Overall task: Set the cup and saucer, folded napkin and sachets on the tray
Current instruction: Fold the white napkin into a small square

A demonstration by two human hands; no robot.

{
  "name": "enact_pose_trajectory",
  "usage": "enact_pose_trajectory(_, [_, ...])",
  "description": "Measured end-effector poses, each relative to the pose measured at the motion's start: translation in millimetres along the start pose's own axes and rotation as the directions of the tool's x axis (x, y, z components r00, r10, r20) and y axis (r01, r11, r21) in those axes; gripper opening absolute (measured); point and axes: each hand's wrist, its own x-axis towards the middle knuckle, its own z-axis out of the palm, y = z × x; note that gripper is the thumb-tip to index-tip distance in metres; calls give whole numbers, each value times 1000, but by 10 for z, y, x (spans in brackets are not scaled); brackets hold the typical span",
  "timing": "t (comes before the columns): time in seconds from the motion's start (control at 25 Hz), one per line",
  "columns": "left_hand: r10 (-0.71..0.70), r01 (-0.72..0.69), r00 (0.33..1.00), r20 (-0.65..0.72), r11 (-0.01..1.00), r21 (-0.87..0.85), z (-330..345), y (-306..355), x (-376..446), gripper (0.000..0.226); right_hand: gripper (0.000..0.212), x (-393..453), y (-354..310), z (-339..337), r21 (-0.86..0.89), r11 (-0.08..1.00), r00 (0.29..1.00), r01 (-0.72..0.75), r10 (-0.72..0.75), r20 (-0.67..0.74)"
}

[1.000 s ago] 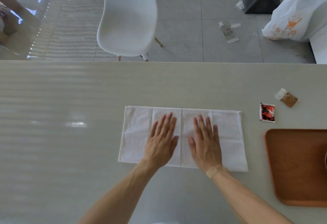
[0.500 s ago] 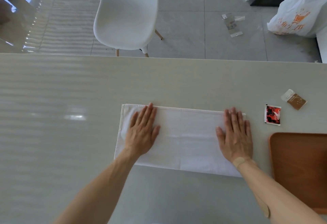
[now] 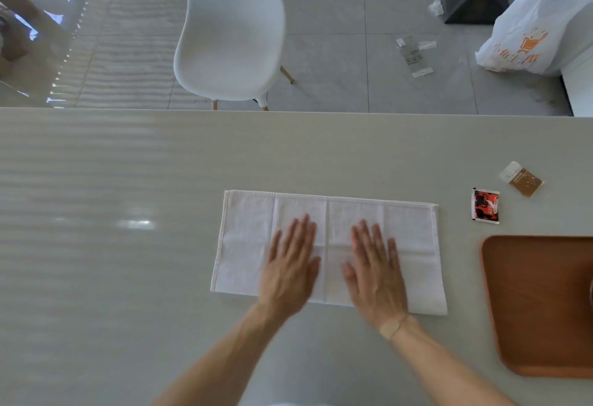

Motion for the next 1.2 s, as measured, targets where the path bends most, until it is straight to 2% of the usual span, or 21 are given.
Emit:
enact_pose_trajectory(0.08, [71, -70, 997, 22, 997, -33, 172, 292, -128, 56, 59, -160, -197, 116, 17, 999, 999, 29, -29, 12])
enact_pose_trajectory(0.16, [75, -74, 997, 32, 997, -9, 229, 265, -188, 55, 60, -256, -162, 150, -15, 1000, 999, 2, -1, 53])
enact_pose_trajectory(0.36, [-42, 38, 998, 41, 995, 95, 64, -428, -392, 62, 68, -382, 434, 20, -91, 977, 981, -190, 193, 24])
enact_pose_trajectory(0.52, [-126, 118, 991, 40, 981, 155, -84, -967, -620, 65, 71, -458, 669, -36, -98, 966, 969, -239, 244, 41])
enact_pose_trajectory(0.76, [-130, 115, 987, 91, 981, 153, -147, -1037, -651, 66, 73, -468, 641, -84, -61, 964, 960, -260, 264, 89])
enact_pose_trajectory(0.84, [-176, 166, 981, 80, 979, 121, -211, -997, -650, 66, 75, -477, 641, -127, -22, 969, 965, -245, 246, 90])
enact_pose_trajectory(0.92, [-368, 367, 930, 23, 930, 33, -322, -954, -567, 66, 77, -481, 697, -181, 12, 964, 961, -265, 263, 79])
enact_pose_trajectory(0.96, [-497, 497, 868, -2, 867, -29, -387, -926, -510, 68, 79, -501, 729, -214, 22, 956, 954, -292, 289, 75])
enact_pose_trajectory(1.04, [-697, 695, 715, 55, 701, -162, -520, -877, -371, 72, 89, -569, 783, -269, 35, 934, 934, -354, 351, 70])
enact_pose_trajectory(1.12, [-774, 780, 614, 151, 567, -266, -606, -856, -226, 65, 100, -634, 796, -298, 40, 925, 924, -379, 375, 81])
enact_pose_trajectory(1.2, [-800, 816, 561, 214, 490, -307, -672, -866, -91, 47, 105, -675, 781, -310, 32, 925, 922, -379, 375, 94])
